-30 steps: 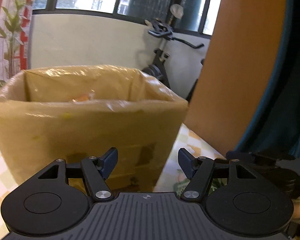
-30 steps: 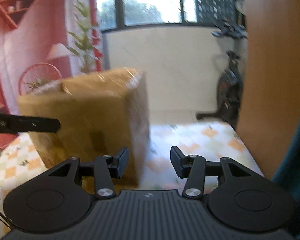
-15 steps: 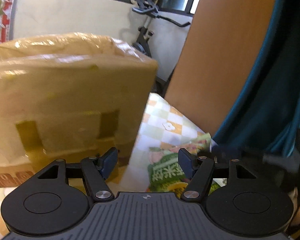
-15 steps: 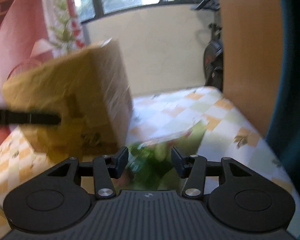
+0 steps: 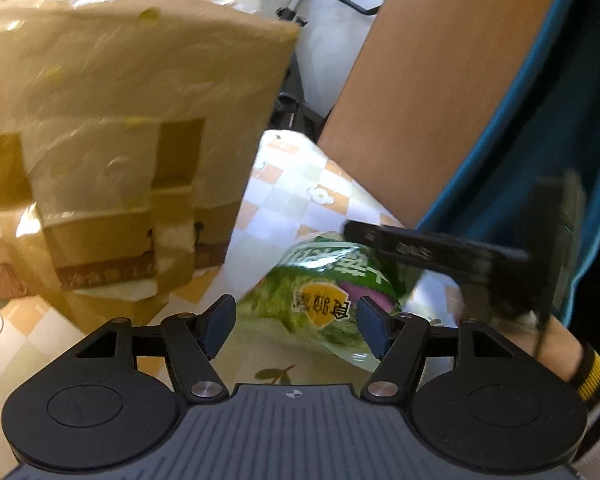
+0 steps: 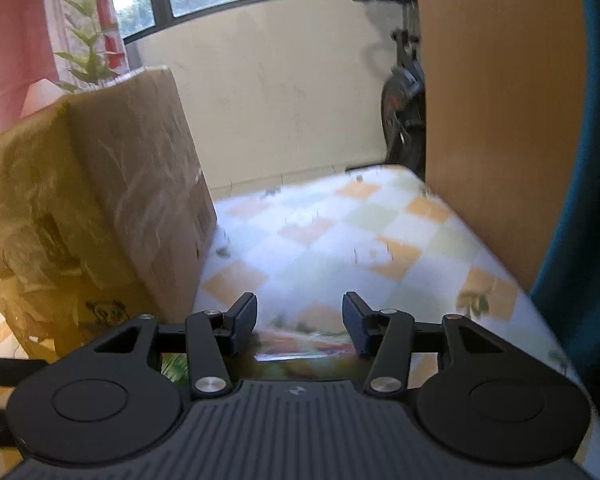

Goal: Organize snacks
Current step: 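Move both tools to the green chip bag beside the box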

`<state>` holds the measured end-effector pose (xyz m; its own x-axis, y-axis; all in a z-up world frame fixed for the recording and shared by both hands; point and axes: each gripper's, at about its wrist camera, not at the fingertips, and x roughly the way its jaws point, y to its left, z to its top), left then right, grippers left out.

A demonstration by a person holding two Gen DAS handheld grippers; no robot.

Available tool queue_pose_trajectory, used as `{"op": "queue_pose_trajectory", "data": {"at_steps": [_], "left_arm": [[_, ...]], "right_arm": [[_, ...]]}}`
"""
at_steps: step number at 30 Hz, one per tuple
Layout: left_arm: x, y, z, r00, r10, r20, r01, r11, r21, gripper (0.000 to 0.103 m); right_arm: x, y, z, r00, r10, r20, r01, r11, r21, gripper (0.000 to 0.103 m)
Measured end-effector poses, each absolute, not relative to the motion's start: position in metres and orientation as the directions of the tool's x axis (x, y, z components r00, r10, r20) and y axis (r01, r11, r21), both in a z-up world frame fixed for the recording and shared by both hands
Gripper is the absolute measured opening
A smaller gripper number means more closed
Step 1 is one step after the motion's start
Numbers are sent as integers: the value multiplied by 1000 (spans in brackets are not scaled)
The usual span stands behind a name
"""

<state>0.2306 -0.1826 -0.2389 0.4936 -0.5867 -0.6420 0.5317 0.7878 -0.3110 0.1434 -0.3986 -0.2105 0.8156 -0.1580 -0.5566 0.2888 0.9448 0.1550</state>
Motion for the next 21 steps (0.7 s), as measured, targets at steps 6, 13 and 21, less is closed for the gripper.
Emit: {"op": "queue_pose_trajectory", "data": {"at_steps": [6,13,21], "left_arm": [[240,-171,-256,471,-584,-661,476,799,-367,69],[243,-179,-268,451,-584,-675,475,797,-372,69],[242,-165,-282,439,-577,-688,420,809,-410,69]], "right_arm": [[102,-388,-218,824,-149,-546,321,918,234,54],[75,-366,-222,827,-162,-539,369,879,301,54],[66,-340,-227,828,-145,-541,407,820,403,58]]}}
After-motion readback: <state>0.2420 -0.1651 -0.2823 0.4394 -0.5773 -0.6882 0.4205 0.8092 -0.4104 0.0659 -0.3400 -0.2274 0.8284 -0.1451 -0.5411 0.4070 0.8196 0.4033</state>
